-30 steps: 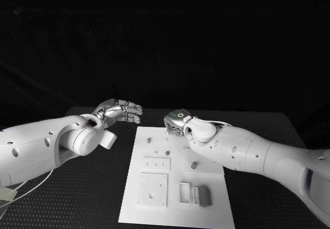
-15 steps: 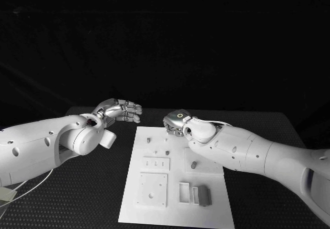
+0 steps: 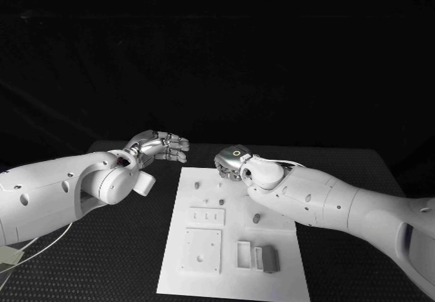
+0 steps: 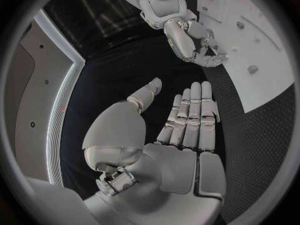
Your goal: Assemble the parts on the task board
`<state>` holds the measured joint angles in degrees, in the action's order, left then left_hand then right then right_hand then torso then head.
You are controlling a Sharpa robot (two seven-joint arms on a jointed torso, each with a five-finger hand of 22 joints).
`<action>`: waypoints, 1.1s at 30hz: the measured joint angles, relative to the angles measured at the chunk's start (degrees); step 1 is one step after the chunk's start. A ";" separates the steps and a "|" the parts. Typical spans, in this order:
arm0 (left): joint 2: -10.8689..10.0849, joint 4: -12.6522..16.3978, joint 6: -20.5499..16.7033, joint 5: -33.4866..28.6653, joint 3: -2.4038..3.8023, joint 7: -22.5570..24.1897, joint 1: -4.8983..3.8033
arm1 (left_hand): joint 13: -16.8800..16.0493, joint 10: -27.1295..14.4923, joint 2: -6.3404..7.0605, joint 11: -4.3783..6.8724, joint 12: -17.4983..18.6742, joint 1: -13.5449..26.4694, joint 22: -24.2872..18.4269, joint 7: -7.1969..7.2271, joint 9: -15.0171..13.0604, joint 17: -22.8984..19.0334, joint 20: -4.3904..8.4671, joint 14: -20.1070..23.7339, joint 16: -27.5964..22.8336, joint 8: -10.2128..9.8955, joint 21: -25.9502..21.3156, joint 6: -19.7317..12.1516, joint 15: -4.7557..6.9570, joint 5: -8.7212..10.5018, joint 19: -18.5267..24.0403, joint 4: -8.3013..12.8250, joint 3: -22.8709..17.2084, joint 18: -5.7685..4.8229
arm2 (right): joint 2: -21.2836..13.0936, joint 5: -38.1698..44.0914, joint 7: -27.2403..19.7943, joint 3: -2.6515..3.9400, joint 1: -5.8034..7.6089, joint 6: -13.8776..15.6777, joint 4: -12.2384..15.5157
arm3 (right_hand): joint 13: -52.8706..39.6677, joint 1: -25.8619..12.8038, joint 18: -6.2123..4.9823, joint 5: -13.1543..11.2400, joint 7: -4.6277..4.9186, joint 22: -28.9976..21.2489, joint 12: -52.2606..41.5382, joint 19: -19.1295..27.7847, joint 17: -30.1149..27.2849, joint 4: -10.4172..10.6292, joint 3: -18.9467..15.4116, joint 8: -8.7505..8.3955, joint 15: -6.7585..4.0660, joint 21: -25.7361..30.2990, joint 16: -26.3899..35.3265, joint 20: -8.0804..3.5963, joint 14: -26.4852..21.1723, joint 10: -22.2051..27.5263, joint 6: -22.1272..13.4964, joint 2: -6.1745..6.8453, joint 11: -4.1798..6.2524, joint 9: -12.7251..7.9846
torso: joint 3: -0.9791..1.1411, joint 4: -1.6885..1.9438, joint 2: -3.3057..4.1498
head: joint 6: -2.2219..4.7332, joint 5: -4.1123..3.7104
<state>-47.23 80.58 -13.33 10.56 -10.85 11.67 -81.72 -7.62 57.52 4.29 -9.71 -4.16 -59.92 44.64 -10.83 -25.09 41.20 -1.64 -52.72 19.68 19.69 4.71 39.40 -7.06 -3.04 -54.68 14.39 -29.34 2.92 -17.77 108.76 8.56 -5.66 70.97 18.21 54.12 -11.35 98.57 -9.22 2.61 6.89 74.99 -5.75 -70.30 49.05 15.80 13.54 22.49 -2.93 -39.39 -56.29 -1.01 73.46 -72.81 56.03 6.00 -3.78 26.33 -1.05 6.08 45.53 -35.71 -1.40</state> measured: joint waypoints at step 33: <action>0.23 -0.27 0.00 0.00 0.00 -0.15 -0.01 | 0.04 -0.21 0.00 -0.20 0.00 0.00 0.00 0.00 0.00 0.23 0.00 0.00 -0.20 0.00 0.00 0.00 0.00 0.00 0.00 -0.28 0.03 -0.29 | 0.52 -0.19 0.30 -0.38 0.01 -0.12 -0.39 | -0.07 -0.07 0.00 -0.18 0.11 0.00 0.45 0.12 0.10 -0.16 0.16 -0.47 0.05 -0.23 0.04 -0.10 -0.10 0.00 -0.11 0.07 0.00 0.11 | -0.01 -0.09 0.02 | -0.24 -0.07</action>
<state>-47.00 80.31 -13.33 10.56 -10.85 11.52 -81.73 -7.57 57.32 4.29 -9.92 -4.16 -59.92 44.65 -10.83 -25.09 41.43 -1.64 -52.72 19.47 19.69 4.71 39.40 -7.06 -3.04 -54.68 14.11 -29.31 2.63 -17.25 108.57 8.86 -6.04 70.98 18.09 53.73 -11.42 98.49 -9.23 2.43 7.00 74.99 -5.31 -70.18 49.15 15.64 13.70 22.02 -2.88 -39.62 -56.24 -1.11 73.35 -72.81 55.92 6.07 -3.78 26.43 -1.07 5.98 45.55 -35.95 -1.47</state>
